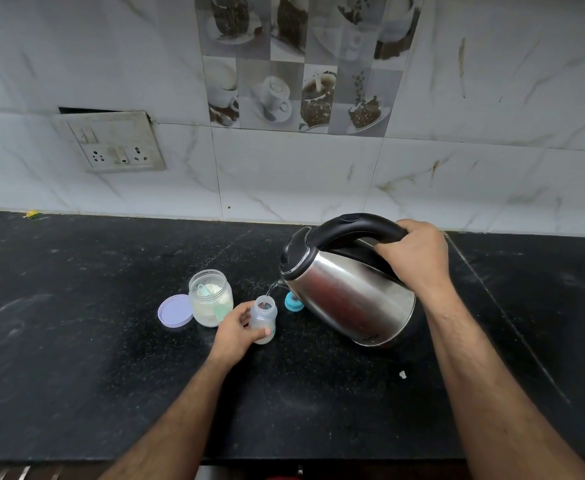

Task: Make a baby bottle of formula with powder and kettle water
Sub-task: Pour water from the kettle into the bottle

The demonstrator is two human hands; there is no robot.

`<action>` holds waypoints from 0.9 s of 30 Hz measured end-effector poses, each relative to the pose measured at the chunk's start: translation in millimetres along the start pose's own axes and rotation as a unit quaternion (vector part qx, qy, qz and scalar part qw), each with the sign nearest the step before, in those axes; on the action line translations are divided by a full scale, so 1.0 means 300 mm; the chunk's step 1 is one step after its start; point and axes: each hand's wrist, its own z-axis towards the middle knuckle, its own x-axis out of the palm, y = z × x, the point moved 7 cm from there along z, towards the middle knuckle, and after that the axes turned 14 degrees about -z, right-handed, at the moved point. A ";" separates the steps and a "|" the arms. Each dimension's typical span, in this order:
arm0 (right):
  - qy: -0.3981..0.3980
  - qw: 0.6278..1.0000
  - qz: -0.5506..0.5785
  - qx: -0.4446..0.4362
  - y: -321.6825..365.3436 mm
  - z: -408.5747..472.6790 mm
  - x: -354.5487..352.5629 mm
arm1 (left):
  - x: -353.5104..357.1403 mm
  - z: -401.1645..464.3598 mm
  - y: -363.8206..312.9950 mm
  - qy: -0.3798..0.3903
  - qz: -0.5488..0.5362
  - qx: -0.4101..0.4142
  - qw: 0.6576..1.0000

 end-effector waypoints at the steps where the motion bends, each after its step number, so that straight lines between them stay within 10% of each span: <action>1: -0.001 1.000 0.000 -0.001 0.000 0.000 -0.001 | 0.000 -0.001 0.000 -0.001 -0.002 0.001 1.000; 27: -0.008 1.000 -0.008 -0.015 0.019 0.012 -0.014 | 0.008 -0.020 0.001 -0.007 0.006 -0.014 1.000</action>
